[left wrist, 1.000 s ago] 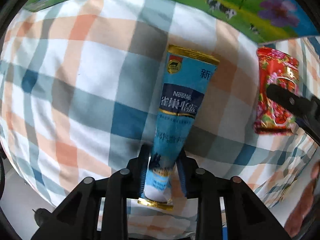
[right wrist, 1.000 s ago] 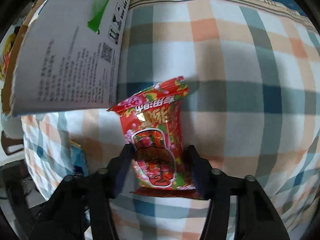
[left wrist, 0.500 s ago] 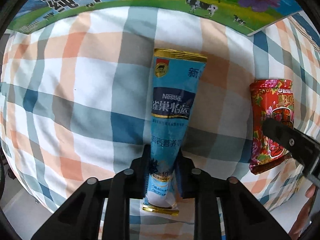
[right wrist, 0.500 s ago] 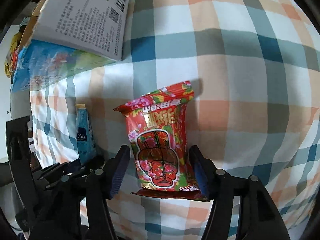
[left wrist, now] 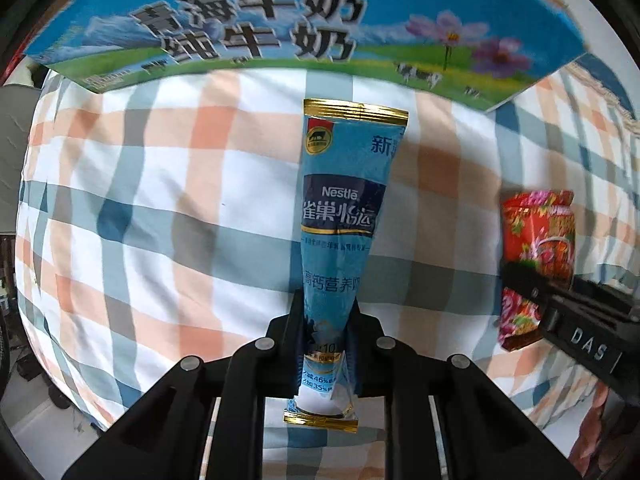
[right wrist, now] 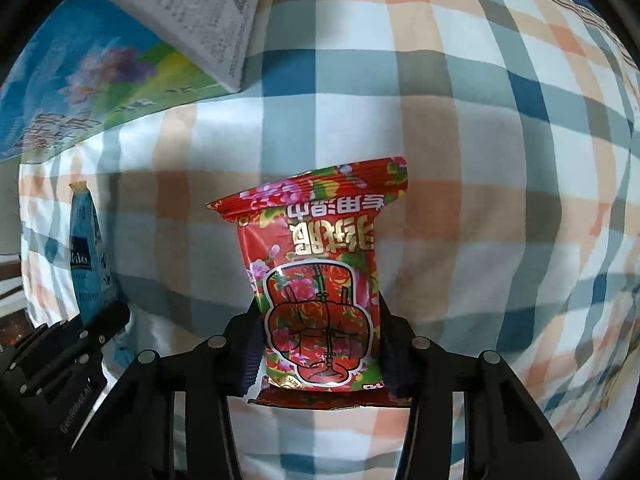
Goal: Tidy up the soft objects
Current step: 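Carry the tube and candy bag into the box and open both tools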
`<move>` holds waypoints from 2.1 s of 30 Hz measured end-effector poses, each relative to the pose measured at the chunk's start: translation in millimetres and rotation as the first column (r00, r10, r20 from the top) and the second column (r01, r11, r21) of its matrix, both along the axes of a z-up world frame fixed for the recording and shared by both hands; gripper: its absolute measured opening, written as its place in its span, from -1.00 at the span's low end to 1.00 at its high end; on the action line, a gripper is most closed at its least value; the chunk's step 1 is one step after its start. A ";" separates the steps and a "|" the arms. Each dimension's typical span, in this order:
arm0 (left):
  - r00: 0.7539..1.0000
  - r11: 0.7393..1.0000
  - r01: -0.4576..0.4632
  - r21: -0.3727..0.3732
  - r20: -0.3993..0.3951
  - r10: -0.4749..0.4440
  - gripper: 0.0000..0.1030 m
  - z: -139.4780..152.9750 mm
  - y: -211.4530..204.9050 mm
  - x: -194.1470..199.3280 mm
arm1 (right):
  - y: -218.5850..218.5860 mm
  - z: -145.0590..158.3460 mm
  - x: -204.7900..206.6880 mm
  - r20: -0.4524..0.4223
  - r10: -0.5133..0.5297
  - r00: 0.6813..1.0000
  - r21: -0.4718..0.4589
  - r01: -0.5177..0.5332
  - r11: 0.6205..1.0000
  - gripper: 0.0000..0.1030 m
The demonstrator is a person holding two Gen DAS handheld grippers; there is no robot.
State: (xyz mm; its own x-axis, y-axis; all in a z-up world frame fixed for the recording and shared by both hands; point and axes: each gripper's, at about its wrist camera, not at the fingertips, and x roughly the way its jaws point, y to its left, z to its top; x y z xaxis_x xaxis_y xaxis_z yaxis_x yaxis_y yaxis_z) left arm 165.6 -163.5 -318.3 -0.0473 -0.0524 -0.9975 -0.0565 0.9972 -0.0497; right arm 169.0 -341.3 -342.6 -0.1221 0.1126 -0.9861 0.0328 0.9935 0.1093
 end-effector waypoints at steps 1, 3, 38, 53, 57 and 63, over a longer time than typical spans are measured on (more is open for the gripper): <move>1.000 1.000 0.004 -0.011 0.009 -0.003 -0.73 6.2 4.7 -1.7 | 0.8 5.5 -2.9 0.006 -0.007 1.000 0.004 0.007 1.000 -0.05; 0.999 0.999 0.014 -0.034 0.035 -0.013 -0.73 21.4 8.9 -4.9 | 0.9 18.9 -9.5 0.021 -0.021 1.000 0.008 0.021 1.000 -0.06; 0.973 0.994 0.024 -0.104 0.230 0.000 -0.73 145.0 159.4 177.7 | 191.7 182.4 115.0 0.291 -0.084 0.953 0.184 0.030 0.982 -0.06; 0.999 0.989 -0.045 -0.143 -0.008 0.045 -0.73 44.9 172.9 227.1 | 199.7 95.1 174.9 0.193 -0.105 0.976 0.150 0.076 0.986 -0.06; 0.998 0.987 -0.052 -0.150 -0.042 0.046 -0.73 28.6 173.1 230.0 | 204.0 78.6 183.2 0.177 -0.103 0.979 0.146 0.078 0.986 -0.06; 0.994 0.984 -0.062 -0.168 -0.097 0.046 -0.69 5.7 177.2 232.9 | 209.7 47.5 193.7 0.141 -0.096 0.985 0.140 0.076 0.987 -0.06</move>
